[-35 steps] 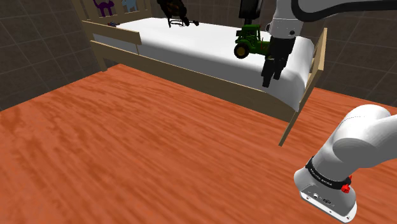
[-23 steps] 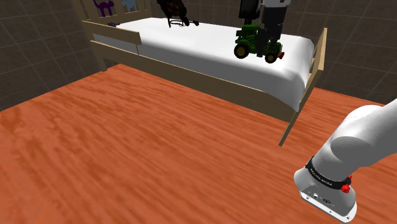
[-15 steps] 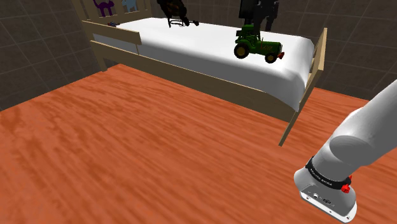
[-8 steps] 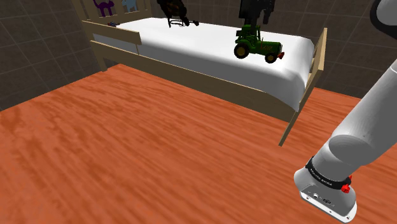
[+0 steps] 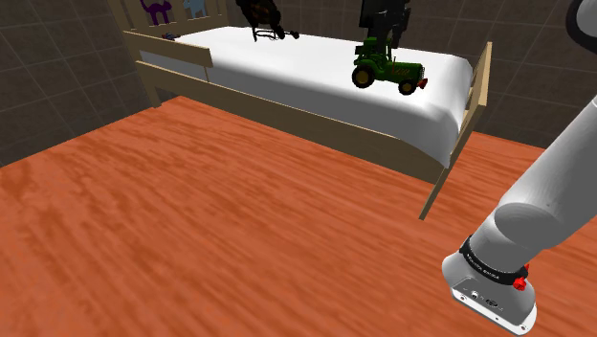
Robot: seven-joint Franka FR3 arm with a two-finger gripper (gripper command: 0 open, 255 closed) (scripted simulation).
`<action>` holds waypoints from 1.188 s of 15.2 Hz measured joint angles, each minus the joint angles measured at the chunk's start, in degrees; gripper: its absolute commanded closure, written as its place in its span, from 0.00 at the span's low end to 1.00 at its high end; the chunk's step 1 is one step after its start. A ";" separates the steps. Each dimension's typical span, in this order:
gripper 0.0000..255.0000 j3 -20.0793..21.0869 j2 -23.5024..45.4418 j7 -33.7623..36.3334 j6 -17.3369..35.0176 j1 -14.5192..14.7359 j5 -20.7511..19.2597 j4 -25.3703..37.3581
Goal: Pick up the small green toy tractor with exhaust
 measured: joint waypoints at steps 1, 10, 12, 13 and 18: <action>1.00 0.00 -0.03 -0.02 0.03 0.00 0.01 -0.03; 1.00 0.00 0.33 -0.03 -0.92 0.00 0.04 1.10; 1.00 -0.10 1.34 -0.26 -2.77 -0.09 0.18 3.90; 1.00 -0.12 1.60 -0.32 -3.55 -0.11 0.21 4.92; 1.00 -0.20 4.03 -0.54 -8.21 -0.19 0.55 11.97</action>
